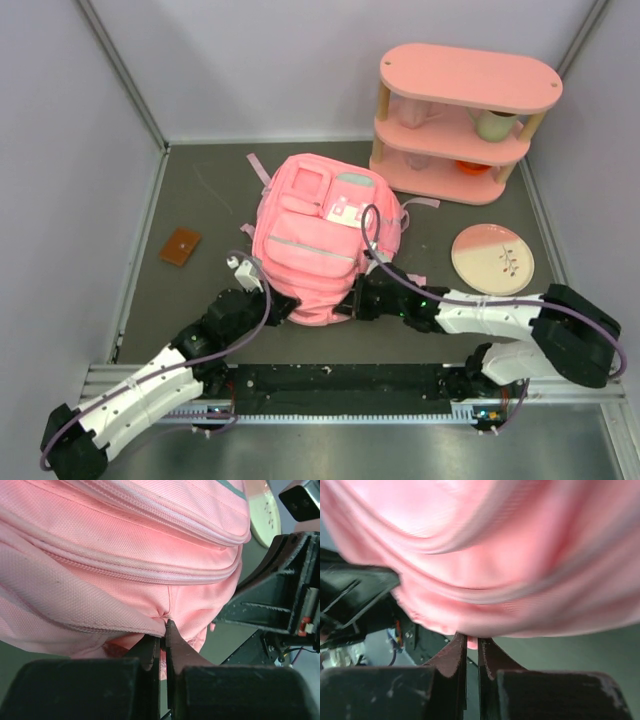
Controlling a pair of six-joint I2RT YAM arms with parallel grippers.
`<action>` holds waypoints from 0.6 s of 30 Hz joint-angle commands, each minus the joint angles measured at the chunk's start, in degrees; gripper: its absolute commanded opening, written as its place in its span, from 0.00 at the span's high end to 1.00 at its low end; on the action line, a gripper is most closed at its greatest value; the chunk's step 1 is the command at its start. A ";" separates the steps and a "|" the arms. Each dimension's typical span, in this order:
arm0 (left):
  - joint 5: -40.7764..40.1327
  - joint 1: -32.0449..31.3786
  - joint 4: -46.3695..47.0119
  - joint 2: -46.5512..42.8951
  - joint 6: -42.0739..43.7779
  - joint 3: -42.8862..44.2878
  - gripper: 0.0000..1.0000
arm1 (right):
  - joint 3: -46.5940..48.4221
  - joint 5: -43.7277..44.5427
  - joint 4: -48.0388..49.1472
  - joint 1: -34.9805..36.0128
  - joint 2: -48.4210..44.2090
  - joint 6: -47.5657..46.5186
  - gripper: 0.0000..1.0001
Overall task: Pack the student bag
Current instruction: Zip the student bag at the center of the board.
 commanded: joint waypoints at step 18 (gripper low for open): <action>-6.21 2.95 -6.13 -8.28 3.51 4.59 1.00 | -0.67 16.03 -23.93 -25.82 -7.50 -11.98 1.00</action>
